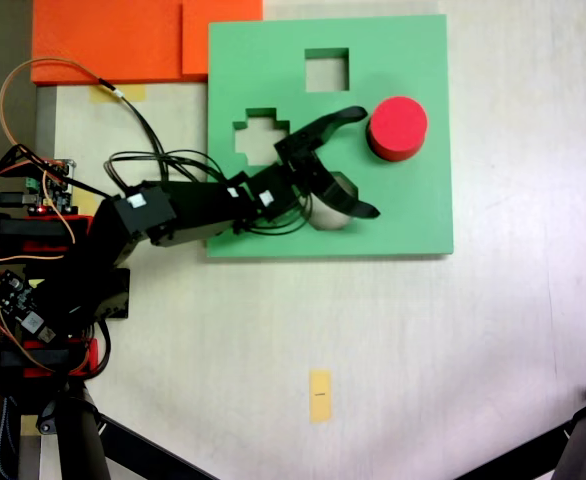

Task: Put the cylinder block into the corresponding hole

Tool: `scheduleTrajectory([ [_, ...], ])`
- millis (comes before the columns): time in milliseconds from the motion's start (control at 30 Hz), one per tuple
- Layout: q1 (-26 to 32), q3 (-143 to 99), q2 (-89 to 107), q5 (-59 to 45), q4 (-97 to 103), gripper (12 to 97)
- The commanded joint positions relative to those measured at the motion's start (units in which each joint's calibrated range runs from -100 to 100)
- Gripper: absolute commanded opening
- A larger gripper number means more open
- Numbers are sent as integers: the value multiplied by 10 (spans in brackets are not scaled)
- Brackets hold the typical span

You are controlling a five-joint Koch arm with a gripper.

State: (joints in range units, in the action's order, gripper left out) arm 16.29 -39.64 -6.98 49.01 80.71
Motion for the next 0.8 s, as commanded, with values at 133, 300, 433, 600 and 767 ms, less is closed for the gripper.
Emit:
scheduleTrajectory([
  [133,9,-183,281,-29,73,746],
  [300,5,-390,506,-83,72,518],
  [433,-19,-522,633,-119,71,514],
  [600,-81,-604,709,-150,59,507],
  [767,-128,-604,763,-299,55,503],
])
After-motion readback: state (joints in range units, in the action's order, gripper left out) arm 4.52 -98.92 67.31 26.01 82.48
